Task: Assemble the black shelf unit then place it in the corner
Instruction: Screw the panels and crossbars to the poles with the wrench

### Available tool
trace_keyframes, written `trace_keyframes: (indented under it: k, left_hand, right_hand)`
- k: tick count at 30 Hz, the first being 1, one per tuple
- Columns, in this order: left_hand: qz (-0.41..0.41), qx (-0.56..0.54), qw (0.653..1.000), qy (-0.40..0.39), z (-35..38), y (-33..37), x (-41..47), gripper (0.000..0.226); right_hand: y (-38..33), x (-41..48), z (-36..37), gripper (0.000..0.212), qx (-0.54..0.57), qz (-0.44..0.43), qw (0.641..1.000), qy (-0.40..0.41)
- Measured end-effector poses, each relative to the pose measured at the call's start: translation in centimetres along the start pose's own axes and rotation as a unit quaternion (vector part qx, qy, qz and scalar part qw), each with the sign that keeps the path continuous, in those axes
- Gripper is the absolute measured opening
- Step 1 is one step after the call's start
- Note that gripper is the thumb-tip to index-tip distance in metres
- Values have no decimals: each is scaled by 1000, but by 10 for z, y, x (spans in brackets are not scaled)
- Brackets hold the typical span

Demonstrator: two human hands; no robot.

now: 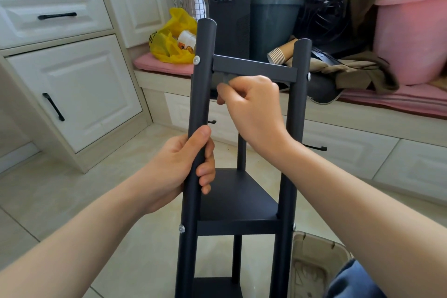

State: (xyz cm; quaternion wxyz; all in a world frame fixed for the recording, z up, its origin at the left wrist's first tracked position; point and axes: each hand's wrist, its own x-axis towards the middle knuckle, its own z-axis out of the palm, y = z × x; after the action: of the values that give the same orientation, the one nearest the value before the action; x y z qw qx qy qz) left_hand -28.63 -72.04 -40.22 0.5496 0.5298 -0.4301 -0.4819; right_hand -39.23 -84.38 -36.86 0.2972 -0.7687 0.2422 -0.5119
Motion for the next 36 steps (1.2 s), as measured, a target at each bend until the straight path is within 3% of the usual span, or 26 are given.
trace_keyframes:
  k: [16,23,29,36]
  left_hand:
    - [-3,4,1000,-9,0,2,-1,47]
    - [-6,3,1000,-14,0,1,1,45]
    - [-7,-1,1000,-11,-1,1,2,47]
    - [-4,-1,1000,12,-3,1,2,45]
  right_hand:
    - [4,-1,24,33,51,8,999,2]
    - [8,5,36,60,40,-20,997,65]
    - [7,3,36,44,24,-28,997,68]
    - [9,-7,18,32,-42,12,999,-10]
